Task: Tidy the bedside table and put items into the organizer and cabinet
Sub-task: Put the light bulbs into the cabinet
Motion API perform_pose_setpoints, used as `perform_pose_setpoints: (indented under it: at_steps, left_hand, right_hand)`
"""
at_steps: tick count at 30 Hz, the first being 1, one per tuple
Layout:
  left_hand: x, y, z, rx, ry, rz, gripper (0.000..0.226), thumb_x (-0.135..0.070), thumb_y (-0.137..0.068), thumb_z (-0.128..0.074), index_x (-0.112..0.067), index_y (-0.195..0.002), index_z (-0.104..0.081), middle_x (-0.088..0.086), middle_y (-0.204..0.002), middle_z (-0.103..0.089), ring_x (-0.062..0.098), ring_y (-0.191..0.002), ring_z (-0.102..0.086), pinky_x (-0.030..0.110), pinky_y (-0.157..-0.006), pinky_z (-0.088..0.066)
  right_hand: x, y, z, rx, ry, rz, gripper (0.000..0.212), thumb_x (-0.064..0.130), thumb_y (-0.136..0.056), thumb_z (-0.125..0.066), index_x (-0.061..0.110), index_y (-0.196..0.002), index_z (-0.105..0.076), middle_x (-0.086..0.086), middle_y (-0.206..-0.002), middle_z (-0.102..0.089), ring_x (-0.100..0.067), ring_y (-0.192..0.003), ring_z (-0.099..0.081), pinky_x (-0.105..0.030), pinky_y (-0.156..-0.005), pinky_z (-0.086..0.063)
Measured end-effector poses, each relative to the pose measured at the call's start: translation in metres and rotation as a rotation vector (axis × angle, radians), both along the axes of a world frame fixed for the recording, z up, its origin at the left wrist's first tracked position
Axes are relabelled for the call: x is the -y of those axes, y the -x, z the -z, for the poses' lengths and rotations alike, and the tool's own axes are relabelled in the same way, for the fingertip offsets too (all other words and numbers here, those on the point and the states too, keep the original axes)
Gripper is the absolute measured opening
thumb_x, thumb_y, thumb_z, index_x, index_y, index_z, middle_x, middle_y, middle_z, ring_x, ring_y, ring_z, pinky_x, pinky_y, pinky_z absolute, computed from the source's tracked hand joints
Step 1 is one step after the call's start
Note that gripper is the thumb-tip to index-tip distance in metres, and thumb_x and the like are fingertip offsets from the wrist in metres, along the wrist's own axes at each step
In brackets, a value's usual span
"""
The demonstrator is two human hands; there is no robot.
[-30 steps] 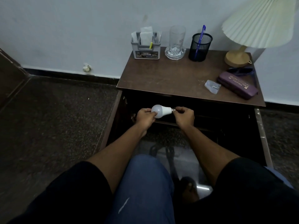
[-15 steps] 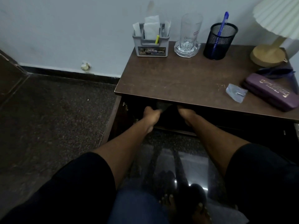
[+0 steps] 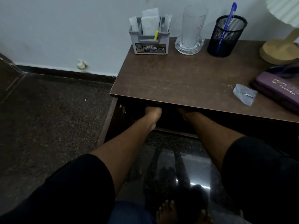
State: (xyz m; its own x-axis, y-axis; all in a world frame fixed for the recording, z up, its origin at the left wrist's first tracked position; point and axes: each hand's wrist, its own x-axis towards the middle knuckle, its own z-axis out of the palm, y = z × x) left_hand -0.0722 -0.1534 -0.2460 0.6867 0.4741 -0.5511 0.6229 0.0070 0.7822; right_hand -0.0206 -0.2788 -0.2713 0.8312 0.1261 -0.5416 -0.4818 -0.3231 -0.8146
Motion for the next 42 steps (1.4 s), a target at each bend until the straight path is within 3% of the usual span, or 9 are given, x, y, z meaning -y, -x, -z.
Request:
perform_pose_setpoints:
  at_steps: [4,9,15,19,23,28,32,36,42]
  left_hand:
    - [0.0,0.002,-0.002,-0.013,-0.001,0.02,0.039,-0.022,-0.099,-0.049,-0.007,-0.133,-0.061,0.014,-0.129,-0.067,0.033,-0.118,-0.064,0.033,-0.088,-0.053]
    - [-0.001,0.009,-0.011,-0.055,-0.02,0.044,0.04,-0.017,-0.094,-0.052,-0.001,-0.13,-0.061,0.02,-0.126,-0.067,0.036,-0.115,-0.066,0.043,-0.095,-0.055]
    - [-0.006,0.036,-0.032,-0.119,-0.016,0.117,0.047,-0.019,-0.092,-0.066,0.002,-0.132,-0.055,0.023,-0.126,-0.065,0.04,-0.118,-0.062,0.048,-0.099,-0.054]
    - [-0.001,0.057,-0.057,-0.082,0.001,0.148,0.01,-0.01,-0.094,-0.064,-0.004,-0.1,-0.06,0.011,-0.092,-0.061,0.032,-0.097,-0.063,0.048,-0.1,-0.054]
    - [0.012,0.092,-0.083,-0.14,-0.215,0.455,0.013,-0.018,-0.09,-0.063,-0.006,-0.09,-0.065,0.011,-0.084,-0.061,0.027,-0.081,-0.06,0.03,-0.068,-0.048]
    - [0.04,0.113,-0.118,-0.102,-0.324,0.706,0.018,-0.016,-0.089,-0.06,-0.014,-0.071,-0.057,0.011,-0.076,-0.056,0.024,-0.075,-0.055,0.031,-0.069,-0.042]
    - [0.072,0.115,-0.138,0.035,-0.307,0.593,0.017,-0.022,-0.091,-0.059,-0.018,-0.076,-0.066,0.013,-0.08,-0.071,0.032,-0.08,-0.071,0.043,-0.079,-0.059]
    - [0.108,0.114,-0.143,0.118,-0.217,0.436,0.025,-0.023,-0.093,-0.061,-0.017,-0.07,-0.069,0.008,-0.08,-0.076,0.024,-0.076,-0.073,0.044,-0.082,-0.063]
    - [0.146,0.093,-0.15,0.246,-0.186,0.307,0.013,-0.02,-0.092,-0.064,-0.015,-0.09,-0.075,0.004,-0.092,-0.076,0.022,-0.092,-0.072,0.039,-0.091,-0.059]
  right_hand:
    - [0.013,0.003,0.0,-0.09,0.048,-0.058,0.049,0.023,-0.107,-0.043,0.002,-0.151,-0.036,-0.015,-0.159,-0.033,-0.028,-0.148,-0.031,-0.03,-0.12,-0.025]
    - [0.011,0.027,-0.014,0.021,-0.045,0.117,0.049,0.021,-0.107,-0.042,0.004,-0.152,-0.036,-0.013,-0.161,-0.031,-0.027,-0.148,-0.031,-0.034,-0.122,-0.022]
    - [0.035,0.052,-0.043,0.079,0.056,0.171,0.048,0.028,-0.098,-0.062,0.004,-0.14,-0.056,-0.011,-0.148,-0.053,-0.028,-0.137,-0.048,-0.028,-0.113,-0.036]
    - [0.051,0.071,-0.067,0.105,0.042,0.231,0.038,0.017,-0.091,-0.07,-0.007,-0.12,-0.066,-0.023,-0.123,-0.068,-0.036,-0.117,-0.063,-0.039,-0.099,-0.049]
    - [0.063,0.101,-0.094,0.168,0.083,0.148,0.03,0.014,-0.087,-0.076,-0.004,-0.111,-0.071,-0.021,-0.109,-0.072,-0.034,-0.105,-0.068,-0.047,-0.097,-0.054]
    - [0.086,0.136,-0.12,0.266,0.049,0.122,0.004,0.009,-0.087,-0.075,0.009,-0.083,-0.074,-0.008,-0.077,-0.071,-0.023,-0.075,-0.066,-0.038,-0.075,-0.056]
    - [0.109,0.145,-0.141,0.322,0.009,0.214,0.016,0.009,-0.086,-0.075,0.018,-0.074,-0.071,-0.004,-0.071,-0.072,-0.022,-0.071,-0.069,-0.034,-0.067,-0.058]
    - [0.136,0.143,-0.156,0.384,0.023,0.367,0.004,0.014,-0.084,-0.075,0.014,-0.08,-0.076,-0.006,-0.078,-0.076,-0.024,-0.079,-0.074,-0.039,-0.078,-0.059]
    - [0.175,0.116,-0.173,0.527,0.21,0.541,0.011,0.017,-0.085,-0.075,0.015,-0.096,-0.077,0.006,-0.089,-0.073,-0.011,-0.089,-0.069,-0.028,-0.088,-0.055]
